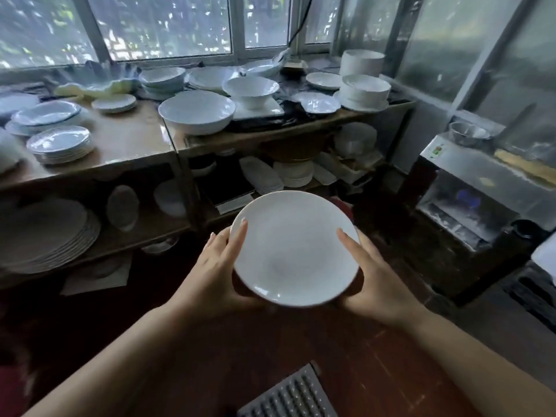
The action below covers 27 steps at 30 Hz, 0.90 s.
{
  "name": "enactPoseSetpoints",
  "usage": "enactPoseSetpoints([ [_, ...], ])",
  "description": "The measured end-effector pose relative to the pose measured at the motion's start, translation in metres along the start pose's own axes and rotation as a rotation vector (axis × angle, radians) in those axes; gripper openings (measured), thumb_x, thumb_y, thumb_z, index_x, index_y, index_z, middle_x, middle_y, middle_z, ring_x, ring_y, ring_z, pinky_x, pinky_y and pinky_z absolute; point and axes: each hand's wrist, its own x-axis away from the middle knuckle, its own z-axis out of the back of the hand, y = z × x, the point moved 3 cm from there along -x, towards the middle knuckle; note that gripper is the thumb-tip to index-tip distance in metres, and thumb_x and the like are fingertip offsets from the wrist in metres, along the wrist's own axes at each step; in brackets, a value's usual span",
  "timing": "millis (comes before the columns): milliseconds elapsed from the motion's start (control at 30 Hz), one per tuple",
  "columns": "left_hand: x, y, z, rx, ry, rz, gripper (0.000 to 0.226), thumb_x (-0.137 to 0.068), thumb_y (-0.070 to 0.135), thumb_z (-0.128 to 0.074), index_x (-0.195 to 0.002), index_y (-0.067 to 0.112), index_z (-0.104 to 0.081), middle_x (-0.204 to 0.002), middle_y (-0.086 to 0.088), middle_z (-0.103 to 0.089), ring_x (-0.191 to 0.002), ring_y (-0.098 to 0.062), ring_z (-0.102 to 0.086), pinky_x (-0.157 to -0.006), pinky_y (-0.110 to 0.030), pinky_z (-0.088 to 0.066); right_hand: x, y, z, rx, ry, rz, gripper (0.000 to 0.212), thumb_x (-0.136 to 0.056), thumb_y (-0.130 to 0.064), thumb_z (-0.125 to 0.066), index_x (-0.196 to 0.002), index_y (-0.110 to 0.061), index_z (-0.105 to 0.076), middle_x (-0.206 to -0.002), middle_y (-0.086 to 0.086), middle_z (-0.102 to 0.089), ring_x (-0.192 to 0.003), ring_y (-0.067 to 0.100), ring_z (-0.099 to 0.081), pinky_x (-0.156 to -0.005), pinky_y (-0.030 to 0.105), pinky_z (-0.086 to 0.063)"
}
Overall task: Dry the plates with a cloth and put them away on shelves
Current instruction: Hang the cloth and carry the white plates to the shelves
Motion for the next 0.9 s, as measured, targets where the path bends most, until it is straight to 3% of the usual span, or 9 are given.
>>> enactPoseSetpoints([
  [167,-0.034,-0.077,0.035,-0.003,0.057,0.106,0.138,-0.046,0.087,-0.063,-0.150,0.029,0.006,-0.158,0.002,-0.016,-0.141,-0.001,-0.006,-0.119,-0.033,0.003,-0.111,-0.018,-0.039,-0.041,-0.101,0.062,0.108,-0.062,-0.038,-0.076,-0.151,-0.044,-0.014,-0.158,-0.021,0.000,-0.142,-0.007,-0.012,-0.110,0.009,-0.021],
  [233,-0.050,-0.111,0.049,-0.003,0.067,0.149,0.140,-0.044,0.092,-0.059,-0.151,0.030,0.007,-0.157,0.006,-0.016,-0.141,-0.001,-0.005,-0.118,-0.030,0.005,-0.153,-0.028,-0.056,-0.052,-0.120,0.088,0.109,-0.059,-0.044,-0.074,-0.151,-0.043,-0.015,-0.157,-0.021,-0.001,-0.142,-0.009,-0.010,-0.108,0.006,-0.019],
  [300,-0.070,-0.149,0.067,0.002,0.075,0.167,0.139,-0.045,0.091,-0.059,-0.149,0.033,0.009,-0.153,0.010,-0.015,-0.139,0.003,-0.002,-0.117,-0.026,0.008,-0.200,-0.036,-0.074,-0.078,-0.133,0.095,0.109,-0.062,-0.037,-0.080,-0.147,-0.050,-0.013,-0.158,-0.019,0.000,-0.142,-0.011,-0.011,-0.108,0.006,-0.019],
  [400,-0.099,-0.199,0.091,-0.006,0.079,0.187,0.137,-0.046,0.088,-0.063,-0.148,0.034,0.010,-0.155,0.008,-0.015,-0.137,0.005,-0.001,-0.115,-0.024,0.010,-0.262,-0.049,-0.096,-0.086,-0.162,0.132,0.109,-0.062,-0.041,-0.083,-0.144,-0.053,-0.012,-0.158,-0.020,0.002,-0.134,-0.024,-0.009,-0.101,-0.004,-0.017],
  [567,-0.144,-0.274,0.141,-0.052,0.102,0.225,0.137,-0.046,0.084,-0.067,-0.145,0.032,0.011,-0.156,0.001,-0.018,-0.131,0.011,0.001,-0.108,-0.012,0.017,-0.369,-0.079,-0.131,-0.095,-0.213,0.171,0.113,-0.059,-0.052,-0.082,-0.148,-0.051,-0.011,-0.161,-0.015,0.004,-0.146,-0.002,-0.009,-0.112,0.016,-0.018],
  [700,-0.166,-0.326,0.172,-0.060,0.152,0.301,0.134,-0.045,0.080,-0.067,-0.144,0.035,0.012,-0.147,0.015,-0.012,-0.125,0.017,0.008,-0.108,-0.014,0.012,-0.447,-0.101,-0.159,-0.112,-0.272,0.255,0.113,-0.063,-0.044,-0.088,-0.143,-0.056,-0.010,-0.161,-0.016,-0.001,-0.147,-0.003,-0.006,-0.114,0.016,-0.015],
  [900,-0.198,-0.405,0.206,-0.125,0.220,0.448,0.138,-0.047,0.081,-0.071,-0.149,0.034,0.011,-0.158,0.003,-0.019,-0.141,-0.002,-0.007,-0.117,-0.028,0.004,-0.568,-0.124,-0.206,-0.141,-0.403,0.410,0.112,-0.063,-0.034,-0.091,-0.142,-0.052,-0.014,-0.159,-0.012,-0.011,-0.143,-0.012,-0.008,-0.109,0.001,-0.012],
])
